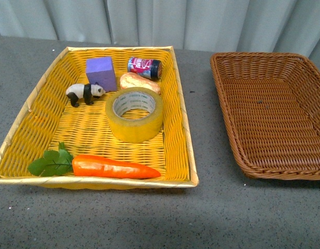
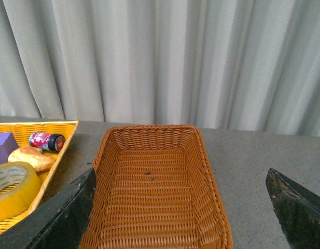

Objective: Move tape to another basket

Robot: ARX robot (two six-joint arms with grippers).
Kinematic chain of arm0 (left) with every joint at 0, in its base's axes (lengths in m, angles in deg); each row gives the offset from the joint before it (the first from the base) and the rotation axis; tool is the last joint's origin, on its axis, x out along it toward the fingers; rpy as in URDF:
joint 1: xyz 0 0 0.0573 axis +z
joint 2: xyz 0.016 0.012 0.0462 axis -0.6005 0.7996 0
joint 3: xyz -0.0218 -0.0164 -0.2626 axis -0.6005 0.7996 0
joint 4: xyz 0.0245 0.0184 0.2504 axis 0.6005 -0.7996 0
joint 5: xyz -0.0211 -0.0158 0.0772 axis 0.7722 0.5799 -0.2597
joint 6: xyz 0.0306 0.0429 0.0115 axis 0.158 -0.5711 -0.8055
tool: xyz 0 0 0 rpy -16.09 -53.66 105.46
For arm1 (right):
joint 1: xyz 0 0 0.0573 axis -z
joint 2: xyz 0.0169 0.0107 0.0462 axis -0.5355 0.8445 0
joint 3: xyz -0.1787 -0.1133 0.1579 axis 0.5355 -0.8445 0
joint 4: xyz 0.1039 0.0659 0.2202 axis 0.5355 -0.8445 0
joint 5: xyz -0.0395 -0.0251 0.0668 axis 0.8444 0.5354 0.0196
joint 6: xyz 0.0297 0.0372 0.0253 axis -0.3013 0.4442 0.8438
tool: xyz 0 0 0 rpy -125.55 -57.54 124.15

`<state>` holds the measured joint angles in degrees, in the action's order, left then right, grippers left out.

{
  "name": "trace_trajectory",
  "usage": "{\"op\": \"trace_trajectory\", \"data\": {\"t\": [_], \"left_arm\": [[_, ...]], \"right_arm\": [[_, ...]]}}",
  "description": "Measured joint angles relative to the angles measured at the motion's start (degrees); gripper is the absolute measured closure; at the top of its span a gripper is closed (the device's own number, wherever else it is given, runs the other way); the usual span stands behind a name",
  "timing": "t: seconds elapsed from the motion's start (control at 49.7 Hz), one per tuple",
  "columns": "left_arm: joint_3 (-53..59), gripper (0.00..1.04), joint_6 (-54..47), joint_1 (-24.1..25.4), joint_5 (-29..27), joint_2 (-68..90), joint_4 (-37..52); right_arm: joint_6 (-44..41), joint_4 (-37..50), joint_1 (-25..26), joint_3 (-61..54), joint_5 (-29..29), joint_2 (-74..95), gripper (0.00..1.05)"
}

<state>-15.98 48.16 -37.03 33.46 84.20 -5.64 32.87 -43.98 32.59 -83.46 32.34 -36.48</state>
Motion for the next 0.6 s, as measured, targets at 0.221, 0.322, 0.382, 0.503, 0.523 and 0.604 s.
{"op": "trace_trajectory", "data": {"t": [0.221, 0.322, 0.382, 0.503, 0.523, 0.604], "left_arm": [[0.00, 0.07, 0.00, 0.00, 0.02, 0.00, 0.00], [0.00, 0.07, 0.00, 0.00, 0.02, 0.00, 0.00], [0.02, 0.07, 0.00, 0.00, 0.02, 0.00, 0.00], [0.02, 0.07, 0.00, 0.00, 0.00, 0.00, 0.00], [0.00, 0.07, 0.00, 0.00, 0.00, 0.00, 0.00], [0.00, 0.07, 0.00, 0.00, 0.02, 0.00, 0.00]], "right_arm": [[0.00, 0.00, 0.00, 0.00, 0.00, 0.00, 0.09], [0.00, 0.00, 0.00, 0.00, 0.00, 0.00, 0.09], [0.00, 0.00, 0.00, 0.00, 0.00, 0.00, 0.09], [0.00, 0.00, 0.00, 0.00, 0.00, 0.00, 0.09], [0.00, 0.00, 0.00, 0.00, 0.00, 0.00, 0.09], [0.00, 0.00, 0.00, 0.00, 0.00, 0.00, 0.09]]}}
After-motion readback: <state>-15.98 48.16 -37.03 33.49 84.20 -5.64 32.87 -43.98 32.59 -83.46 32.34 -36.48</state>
